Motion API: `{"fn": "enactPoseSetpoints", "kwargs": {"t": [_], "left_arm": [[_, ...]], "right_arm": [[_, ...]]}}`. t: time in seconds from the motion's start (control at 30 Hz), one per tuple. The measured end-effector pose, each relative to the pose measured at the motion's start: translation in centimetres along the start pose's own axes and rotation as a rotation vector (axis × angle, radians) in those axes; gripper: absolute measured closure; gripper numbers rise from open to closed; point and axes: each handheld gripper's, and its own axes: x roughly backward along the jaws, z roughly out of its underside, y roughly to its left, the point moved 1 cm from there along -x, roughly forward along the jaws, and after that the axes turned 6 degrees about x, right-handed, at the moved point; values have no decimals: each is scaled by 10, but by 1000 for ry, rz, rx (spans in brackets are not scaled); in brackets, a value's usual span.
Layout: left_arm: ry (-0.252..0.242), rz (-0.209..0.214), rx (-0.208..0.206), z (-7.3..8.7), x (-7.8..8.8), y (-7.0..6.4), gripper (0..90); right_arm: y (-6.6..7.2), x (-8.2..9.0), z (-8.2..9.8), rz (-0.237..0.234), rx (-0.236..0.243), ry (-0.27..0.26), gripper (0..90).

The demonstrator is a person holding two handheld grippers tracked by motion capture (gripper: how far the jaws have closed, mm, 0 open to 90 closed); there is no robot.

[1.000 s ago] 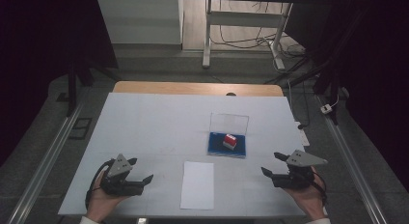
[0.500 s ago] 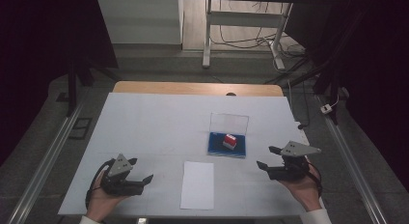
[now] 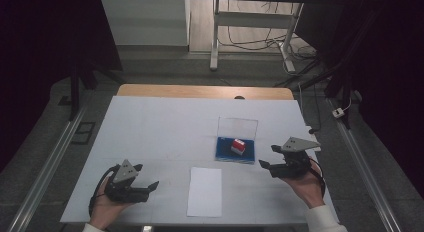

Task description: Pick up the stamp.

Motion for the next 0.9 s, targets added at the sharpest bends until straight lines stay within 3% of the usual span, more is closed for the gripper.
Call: {"fn": "enactPoseSetpoints", "kwargs": {"t": [0.67,0.9], "left_arm": [[27,18,-3,1,-4,0,193],[27,20,-7,1,-4,-1,193]], "right_arm": [[-11,-31,-19,-3,18,39,278],[-8,-50,-26,-33,27,56,280]]}}
